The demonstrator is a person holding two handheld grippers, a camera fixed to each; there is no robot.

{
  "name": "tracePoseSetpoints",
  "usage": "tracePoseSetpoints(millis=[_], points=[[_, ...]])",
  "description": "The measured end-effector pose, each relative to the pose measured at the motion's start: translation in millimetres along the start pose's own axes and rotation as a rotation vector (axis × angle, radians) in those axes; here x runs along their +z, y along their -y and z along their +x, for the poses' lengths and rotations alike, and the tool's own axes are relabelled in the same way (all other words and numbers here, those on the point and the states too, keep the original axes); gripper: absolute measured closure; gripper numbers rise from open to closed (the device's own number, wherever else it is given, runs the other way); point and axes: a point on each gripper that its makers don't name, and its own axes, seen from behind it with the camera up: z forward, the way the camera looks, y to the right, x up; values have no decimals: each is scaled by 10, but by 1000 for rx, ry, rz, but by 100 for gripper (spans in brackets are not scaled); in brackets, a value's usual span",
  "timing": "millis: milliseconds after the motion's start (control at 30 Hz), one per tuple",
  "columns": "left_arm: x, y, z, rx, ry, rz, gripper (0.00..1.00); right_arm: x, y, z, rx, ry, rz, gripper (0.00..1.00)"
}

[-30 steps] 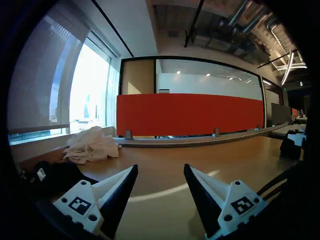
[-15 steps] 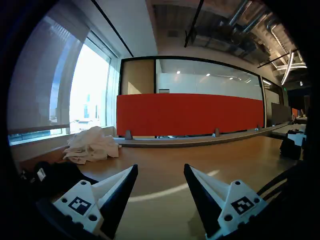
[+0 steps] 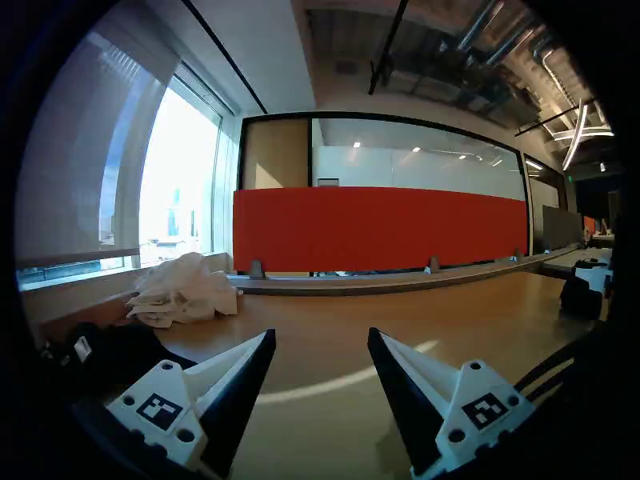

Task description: Fold towel

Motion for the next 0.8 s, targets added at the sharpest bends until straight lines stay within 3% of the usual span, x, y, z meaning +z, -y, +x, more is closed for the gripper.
tracePoseSetpoints(millis=[800], points=[[-55, 23, 168, 2, 6, 0, 15, 3, -3, -6, 0, 0, 0, 3]])
